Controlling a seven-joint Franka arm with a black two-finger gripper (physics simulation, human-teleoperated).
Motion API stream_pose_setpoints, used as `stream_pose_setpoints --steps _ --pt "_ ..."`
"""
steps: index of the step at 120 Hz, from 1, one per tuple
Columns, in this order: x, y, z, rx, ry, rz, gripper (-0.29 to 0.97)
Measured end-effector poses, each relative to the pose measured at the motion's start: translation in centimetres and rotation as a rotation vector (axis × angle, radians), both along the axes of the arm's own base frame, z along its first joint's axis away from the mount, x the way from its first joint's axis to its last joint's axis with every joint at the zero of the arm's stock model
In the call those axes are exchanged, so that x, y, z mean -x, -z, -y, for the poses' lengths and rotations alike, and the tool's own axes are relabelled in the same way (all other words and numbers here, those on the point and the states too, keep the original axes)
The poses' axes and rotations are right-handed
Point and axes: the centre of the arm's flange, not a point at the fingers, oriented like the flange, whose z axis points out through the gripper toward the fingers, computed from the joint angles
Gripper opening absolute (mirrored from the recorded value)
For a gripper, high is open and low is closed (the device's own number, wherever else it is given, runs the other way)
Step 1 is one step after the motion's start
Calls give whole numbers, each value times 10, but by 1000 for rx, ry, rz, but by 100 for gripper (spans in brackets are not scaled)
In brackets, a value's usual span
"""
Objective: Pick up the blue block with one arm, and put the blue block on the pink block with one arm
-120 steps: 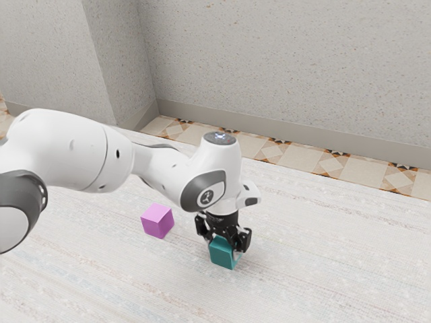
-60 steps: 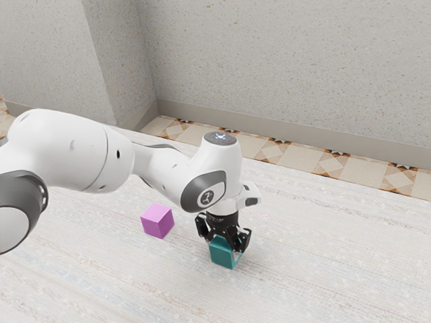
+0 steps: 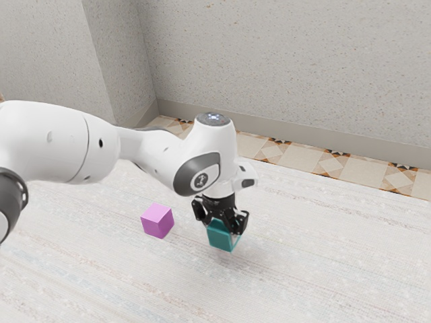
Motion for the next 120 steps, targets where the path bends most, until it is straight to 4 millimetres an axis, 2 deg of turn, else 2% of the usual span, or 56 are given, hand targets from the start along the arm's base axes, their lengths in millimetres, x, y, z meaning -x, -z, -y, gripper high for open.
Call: stream_pose_setpoints --steps 35,48,68,120 --pt "0 -39 -16 -14 -30 23 36" --pt "-1 -46 -24 -18 -45 20 36" --pt "-6 -53 -50 -26 -90 14 36" --pt "-11 -69 -99 -31 -159 -2 35"
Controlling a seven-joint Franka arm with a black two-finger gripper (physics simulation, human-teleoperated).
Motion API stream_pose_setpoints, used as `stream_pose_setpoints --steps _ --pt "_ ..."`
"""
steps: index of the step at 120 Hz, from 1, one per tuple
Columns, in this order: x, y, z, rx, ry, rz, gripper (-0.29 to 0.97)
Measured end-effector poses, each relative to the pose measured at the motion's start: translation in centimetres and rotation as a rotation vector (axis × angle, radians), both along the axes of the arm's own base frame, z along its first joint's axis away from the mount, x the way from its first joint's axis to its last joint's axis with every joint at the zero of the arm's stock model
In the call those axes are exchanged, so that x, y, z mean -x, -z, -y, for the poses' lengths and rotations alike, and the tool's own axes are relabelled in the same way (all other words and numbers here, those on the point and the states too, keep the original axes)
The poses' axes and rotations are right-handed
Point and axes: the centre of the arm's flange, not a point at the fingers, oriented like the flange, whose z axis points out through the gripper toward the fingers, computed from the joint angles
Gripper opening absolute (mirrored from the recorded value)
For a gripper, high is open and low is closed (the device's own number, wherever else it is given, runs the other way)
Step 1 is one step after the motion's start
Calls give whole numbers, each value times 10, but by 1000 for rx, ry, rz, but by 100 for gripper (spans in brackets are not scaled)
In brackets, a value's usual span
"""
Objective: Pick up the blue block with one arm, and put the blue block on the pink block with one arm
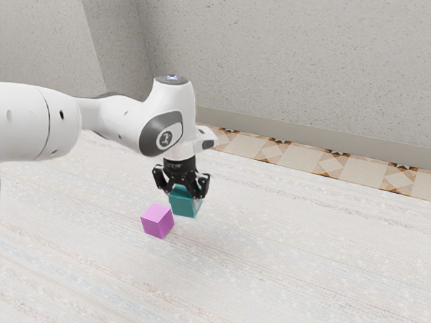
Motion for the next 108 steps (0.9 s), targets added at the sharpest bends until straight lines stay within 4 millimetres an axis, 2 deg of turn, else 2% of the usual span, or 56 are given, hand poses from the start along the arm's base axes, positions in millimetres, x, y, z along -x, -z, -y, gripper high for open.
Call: stream_pose_setpoints --steps 76,108 --pt "-3 -18 -79 -10 -91 -19 34" --pt "5 -18 -81 -9 -62 -64 34"
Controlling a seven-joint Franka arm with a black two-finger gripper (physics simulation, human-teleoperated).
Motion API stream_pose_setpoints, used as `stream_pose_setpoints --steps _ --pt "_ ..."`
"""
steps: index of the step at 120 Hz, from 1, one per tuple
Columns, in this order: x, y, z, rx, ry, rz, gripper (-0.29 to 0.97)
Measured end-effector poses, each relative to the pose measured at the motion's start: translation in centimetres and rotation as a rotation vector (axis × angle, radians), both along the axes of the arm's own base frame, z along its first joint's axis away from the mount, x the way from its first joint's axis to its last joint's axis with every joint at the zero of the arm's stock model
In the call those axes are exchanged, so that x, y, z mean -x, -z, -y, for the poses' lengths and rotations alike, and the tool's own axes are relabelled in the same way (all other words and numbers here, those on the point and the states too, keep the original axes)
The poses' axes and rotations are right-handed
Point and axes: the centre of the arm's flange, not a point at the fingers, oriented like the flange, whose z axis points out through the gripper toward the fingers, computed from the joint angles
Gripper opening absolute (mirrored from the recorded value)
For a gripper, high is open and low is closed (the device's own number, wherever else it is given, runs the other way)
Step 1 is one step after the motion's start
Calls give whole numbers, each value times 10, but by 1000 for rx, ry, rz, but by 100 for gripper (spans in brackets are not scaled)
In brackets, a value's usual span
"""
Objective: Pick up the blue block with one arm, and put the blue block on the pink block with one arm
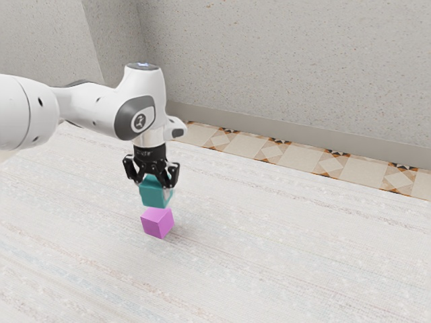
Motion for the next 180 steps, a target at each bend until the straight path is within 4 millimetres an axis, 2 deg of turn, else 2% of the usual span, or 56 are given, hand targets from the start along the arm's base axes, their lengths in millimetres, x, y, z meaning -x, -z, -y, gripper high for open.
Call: stream_pose_setpoints --steps 21,43,91,112,180 --pt "5 3 -13 -31 12 -32 34" --pt "9 10 -10 -37 37 -57 35" --pt "12 15 -22 -36 63 -74 35" --pt "15 25 -23 -40 85 -75 35" --pt "7 30 -33 -26 136 4 34"
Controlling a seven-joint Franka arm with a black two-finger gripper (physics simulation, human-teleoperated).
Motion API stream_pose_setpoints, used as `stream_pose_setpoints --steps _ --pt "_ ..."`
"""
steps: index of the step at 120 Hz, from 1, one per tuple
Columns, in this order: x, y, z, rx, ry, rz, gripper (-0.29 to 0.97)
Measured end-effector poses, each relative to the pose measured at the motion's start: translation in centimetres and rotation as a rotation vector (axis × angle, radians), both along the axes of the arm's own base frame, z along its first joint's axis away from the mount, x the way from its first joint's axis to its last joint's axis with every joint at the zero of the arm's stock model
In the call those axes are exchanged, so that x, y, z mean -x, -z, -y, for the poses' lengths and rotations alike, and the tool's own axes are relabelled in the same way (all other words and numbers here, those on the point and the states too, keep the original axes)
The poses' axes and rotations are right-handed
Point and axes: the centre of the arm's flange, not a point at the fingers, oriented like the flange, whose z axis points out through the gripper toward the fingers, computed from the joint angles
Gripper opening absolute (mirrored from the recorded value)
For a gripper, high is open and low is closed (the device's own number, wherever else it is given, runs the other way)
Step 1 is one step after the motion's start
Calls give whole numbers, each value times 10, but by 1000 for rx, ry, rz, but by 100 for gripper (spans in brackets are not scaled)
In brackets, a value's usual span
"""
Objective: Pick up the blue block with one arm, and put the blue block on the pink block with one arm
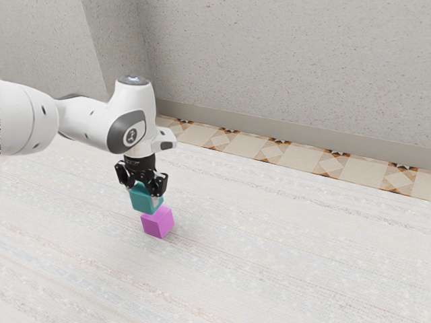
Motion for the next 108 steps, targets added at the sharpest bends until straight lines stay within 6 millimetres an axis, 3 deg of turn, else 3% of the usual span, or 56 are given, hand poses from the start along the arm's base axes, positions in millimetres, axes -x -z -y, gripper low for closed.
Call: stream_pose_setpoints --steps 41,108 --pt "-4 10 -12 1 6 10 34" --pt "-8 19 -3 23 60 21 34"
